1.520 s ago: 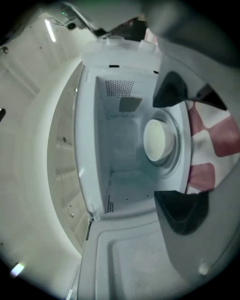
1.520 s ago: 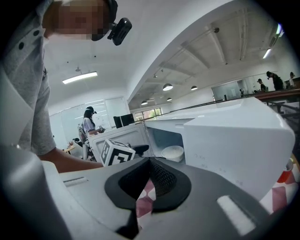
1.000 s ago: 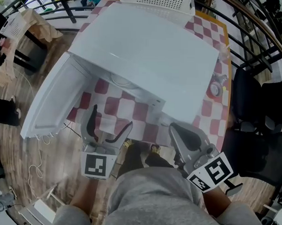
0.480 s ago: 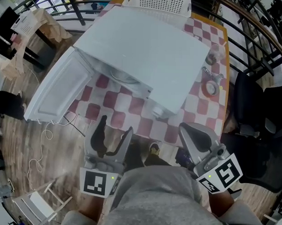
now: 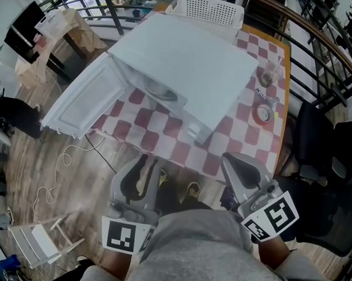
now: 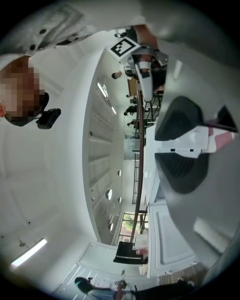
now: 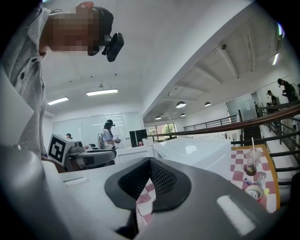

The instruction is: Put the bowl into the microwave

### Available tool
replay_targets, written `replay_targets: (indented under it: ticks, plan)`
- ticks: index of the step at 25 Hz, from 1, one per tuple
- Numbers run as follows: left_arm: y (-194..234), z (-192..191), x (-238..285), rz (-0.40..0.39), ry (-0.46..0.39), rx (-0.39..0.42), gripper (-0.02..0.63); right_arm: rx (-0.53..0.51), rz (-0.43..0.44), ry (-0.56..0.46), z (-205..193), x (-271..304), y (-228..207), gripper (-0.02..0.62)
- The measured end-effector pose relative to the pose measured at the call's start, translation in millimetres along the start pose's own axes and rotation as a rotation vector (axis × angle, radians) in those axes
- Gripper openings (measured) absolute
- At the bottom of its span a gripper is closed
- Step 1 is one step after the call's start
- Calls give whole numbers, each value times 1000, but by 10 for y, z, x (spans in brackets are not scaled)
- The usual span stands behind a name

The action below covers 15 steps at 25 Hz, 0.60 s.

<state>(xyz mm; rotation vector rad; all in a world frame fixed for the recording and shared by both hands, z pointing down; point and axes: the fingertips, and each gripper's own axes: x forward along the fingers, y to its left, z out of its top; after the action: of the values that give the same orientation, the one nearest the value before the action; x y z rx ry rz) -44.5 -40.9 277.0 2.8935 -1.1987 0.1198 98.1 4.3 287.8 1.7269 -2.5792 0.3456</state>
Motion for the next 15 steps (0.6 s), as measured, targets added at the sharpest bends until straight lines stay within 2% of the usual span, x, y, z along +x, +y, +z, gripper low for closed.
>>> replay_targets:
  ticks: [5, 8, 15]
  plan:
    - [-28, 23, -224, 71, -12, -6, 12, -2, 40, -2, -65, -40, 110, -3]
    - [-11, 32, -329, 101, -20, -9, 12, 0, 62, 2, -99, -44, 210, -3]
    - [29, 37, -507, 114, -23, -22, 11, -5, 88, 0, -97, -37, 419, -3]
